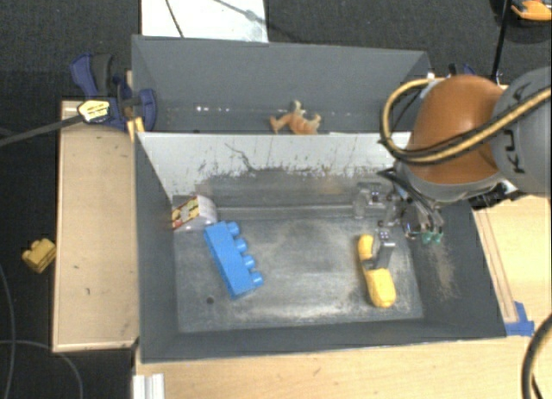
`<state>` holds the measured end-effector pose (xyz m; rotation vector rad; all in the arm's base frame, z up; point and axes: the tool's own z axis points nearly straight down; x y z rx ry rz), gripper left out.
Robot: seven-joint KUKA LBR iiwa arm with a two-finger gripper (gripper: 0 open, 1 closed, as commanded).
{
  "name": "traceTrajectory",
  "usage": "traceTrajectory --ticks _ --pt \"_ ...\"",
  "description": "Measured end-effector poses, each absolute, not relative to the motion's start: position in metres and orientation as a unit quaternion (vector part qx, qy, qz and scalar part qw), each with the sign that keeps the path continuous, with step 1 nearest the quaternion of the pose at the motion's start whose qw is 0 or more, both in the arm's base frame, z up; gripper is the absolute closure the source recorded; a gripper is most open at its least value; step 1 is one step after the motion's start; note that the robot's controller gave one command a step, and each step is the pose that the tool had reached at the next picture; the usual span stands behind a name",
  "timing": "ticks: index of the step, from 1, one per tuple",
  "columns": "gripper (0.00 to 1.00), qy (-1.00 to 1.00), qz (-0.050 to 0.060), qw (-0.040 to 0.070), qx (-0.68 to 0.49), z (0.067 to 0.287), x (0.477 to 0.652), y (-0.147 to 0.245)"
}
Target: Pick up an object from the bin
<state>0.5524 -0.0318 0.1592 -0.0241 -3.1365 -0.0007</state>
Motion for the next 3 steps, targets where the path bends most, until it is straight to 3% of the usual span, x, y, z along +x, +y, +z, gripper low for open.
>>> traceTrajectory --ticks 1,2,3 --pt "0.0 -1.0 0.0 -0.002 -0.007 0.164 0.554 -0.032" --pt "0.0 -0.997 -0.001 -0.006 -0.083 0.122 0.552 -0.061" --pt "0.0 -0.989 0.0 0.0 -0.148 0.123 0.539 -0.092"
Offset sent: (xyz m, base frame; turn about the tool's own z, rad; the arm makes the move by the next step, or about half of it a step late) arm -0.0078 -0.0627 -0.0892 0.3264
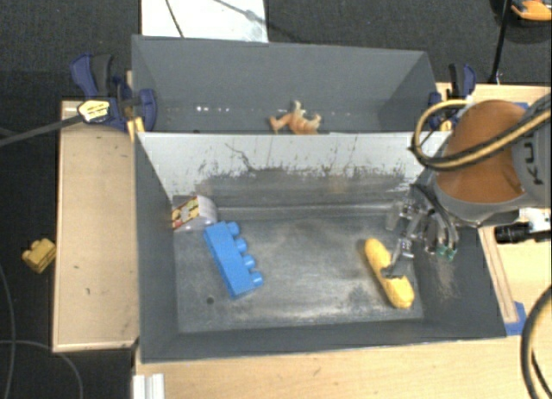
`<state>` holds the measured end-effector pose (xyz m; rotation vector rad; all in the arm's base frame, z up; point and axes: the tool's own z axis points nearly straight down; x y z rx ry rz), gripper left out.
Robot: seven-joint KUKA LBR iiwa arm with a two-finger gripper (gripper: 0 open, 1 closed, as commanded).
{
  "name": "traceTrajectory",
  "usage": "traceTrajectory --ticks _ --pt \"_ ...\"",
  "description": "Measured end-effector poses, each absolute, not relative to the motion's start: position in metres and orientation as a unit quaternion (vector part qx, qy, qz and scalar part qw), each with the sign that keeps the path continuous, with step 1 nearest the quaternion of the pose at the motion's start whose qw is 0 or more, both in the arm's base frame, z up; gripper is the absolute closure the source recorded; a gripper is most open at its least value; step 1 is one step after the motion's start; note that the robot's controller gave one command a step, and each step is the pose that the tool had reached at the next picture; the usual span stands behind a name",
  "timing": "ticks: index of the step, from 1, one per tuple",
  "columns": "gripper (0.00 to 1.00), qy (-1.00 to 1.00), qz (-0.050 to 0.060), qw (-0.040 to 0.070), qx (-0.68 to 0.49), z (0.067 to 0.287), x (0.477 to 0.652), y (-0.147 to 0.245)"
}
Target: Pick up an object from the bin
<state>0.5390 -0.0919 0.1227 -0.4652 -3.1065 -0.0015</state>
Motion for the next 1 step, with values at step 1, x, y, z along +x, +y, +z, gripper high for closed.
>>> traceTrajectory --ticks 1 --pt "0.0 -0.993 0.0 -0.001 -0.121 0.1283 0.5241 -0.0878"
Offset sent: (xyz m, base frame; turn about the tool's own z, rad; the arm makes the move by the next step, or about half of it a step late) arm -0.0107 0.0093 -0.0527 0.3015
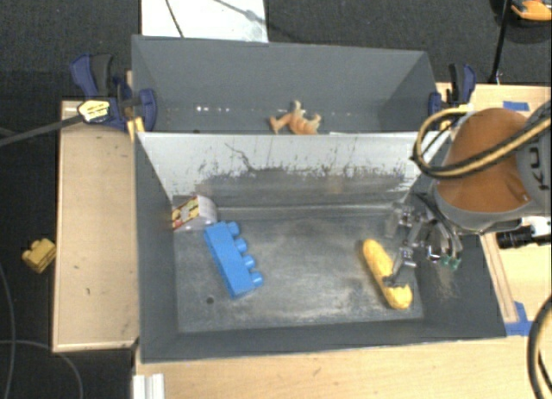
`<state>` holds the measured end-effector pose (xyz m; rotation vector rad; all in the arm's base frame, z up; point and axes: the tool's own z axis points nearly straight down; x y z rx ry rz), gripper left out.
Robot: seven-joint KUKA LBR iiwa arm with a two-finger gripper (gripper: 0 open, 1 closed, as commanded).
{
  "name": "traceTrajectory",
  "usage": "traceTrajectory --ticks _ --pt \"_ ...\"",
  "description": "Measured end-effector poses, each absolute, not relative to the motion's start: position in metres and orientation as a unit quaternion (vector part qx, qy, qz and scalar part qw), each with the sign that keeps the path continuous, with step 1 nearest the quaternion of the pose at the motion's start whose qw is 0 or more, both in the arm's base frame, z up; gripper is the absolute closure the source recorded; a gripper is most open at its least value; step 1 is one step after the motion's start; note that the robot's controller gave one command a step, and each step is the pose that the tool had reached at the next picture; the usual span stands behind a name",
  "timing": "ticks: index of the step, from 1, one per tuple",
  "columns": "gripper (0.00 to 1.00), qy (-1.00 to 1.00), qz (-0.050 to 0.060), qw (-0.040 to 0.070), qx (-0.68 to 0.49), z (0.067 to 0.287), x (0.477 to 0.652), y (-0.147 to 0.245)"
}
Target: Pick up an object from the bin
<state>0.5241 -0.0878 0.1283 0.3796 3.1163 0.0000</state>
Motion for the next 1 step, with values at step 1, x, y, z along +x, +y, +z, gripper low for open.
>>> traceTrajectory --ticks 1 --pt "0.0 0.968 0.0 0.002 0.251 0.0929 0.5276 -0.085"
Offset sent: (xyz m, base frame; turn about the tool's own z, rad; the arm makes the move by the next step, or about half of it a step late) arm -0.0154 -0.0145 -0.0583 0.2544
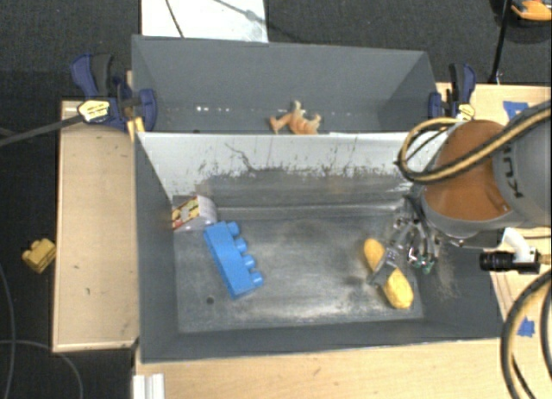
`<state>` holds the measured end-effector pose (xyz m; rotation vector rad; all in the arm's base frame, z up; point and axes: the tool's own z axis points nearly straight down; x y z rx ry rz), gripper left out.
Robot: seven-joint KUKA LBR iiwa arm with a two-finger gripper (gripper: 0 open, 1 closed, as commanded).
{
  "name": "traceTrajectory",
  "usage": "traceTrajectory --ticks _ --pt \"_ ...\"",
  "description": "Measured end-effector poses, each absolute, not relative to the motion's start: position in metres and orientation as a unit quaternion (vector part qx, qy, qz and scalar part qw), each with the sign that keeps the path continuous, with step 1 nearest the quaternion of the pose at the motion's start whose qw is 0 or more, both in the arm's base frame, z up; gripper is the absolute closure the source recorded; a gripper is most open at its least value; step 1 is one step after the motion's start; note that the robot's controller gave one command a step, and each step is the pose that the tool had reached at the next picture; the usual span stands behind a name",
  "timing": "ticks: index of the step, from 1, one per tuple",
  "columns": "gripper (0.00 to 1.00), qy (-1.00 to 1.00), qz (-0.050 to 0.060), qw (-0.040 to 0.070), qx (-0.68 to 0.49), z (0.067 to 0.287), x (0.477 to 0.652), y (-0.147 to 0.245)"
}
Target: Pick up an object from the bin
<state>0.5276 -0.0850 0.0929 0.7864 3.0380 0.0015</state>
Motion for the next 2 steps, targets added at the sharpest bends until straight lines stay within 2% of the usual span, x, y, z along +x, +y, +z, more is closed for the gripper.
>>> traceTrajectory --ticks 1,2 --pt "1.0 0.969 0.0 0.001 0.245 0.0708 0.5094 -0.1021" --pt "1.0 0.969 0.0 0.001 0.245 0.0708 0.5094 -0.1021"
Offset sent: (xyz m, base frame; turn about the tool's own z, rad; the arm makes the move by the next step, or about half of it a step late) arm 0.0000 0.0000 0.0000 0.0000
